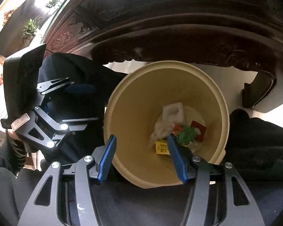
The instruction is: Collect trash
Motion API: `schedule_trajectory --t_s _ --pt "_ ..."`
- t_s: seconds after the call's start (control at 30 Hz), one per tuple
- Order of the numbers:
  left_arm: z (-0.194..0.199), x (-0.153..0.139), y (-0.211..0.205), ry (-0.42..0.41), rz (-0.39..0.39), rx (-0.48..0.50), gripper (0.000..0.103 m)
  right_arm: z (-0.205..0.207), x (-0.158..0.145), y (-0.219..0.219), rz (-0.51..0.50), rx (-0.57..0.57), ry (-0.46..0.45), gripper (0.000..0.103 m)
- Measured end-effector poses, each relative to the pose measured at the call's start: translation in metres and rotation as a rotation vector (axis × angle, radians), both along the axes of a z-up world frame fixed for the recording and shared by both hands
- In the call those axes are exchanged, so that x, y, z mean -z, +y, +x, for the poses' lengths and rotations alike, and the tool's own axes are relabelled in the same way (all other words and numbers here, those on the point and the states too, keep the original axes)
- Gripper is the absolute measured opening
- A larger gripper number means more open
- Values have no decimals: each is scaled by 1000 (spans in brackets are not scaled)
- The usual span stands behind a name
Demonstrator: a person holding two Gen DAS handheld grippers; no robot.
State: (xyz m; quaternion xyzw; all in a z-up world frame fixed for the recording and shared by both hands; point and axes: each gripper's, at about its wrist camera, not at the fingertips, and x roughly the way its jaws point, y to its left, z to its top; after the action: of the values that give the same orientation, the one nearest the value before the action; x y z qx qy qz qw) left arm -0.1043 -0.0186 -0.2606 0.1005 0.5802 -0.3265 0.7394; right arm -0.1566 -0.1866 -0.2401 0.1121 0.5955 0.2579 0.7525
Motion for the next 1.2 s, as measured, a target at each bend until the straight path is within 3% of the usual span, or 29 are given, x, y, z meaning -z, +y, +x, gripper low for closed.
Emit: schedule_trajectory --t_s 0.2,0.27,0.5,0.73,0.8,0.97,1.2 --pt "-2 -10 -1 -35 -8 2 87 -6 -17 7 -64 -7 -69 65" --pt "-3 -18 -1 -66 -8 -3 88 -9 -27 10 -93 -14 -107 70" --pt "-12 -63 1 -202 -39 -34 93 -19 -70 19 -167 -26 -260 73" --pt "-18 -136 20 -384 -105 -149 99 -28 -126 27 -213 -21 -436 81" --pt "-17 -156 25 -438 -116 -184 99 -28 -145 26 -217 -4 -493 88" --pt "-9 -201 36 -546 -165 -254 99 -20 -187 23 -197 50 -612 92" --pt "16 -233 36 -695 -120 -378 99 5 -226 16 -240 193 -723 95"
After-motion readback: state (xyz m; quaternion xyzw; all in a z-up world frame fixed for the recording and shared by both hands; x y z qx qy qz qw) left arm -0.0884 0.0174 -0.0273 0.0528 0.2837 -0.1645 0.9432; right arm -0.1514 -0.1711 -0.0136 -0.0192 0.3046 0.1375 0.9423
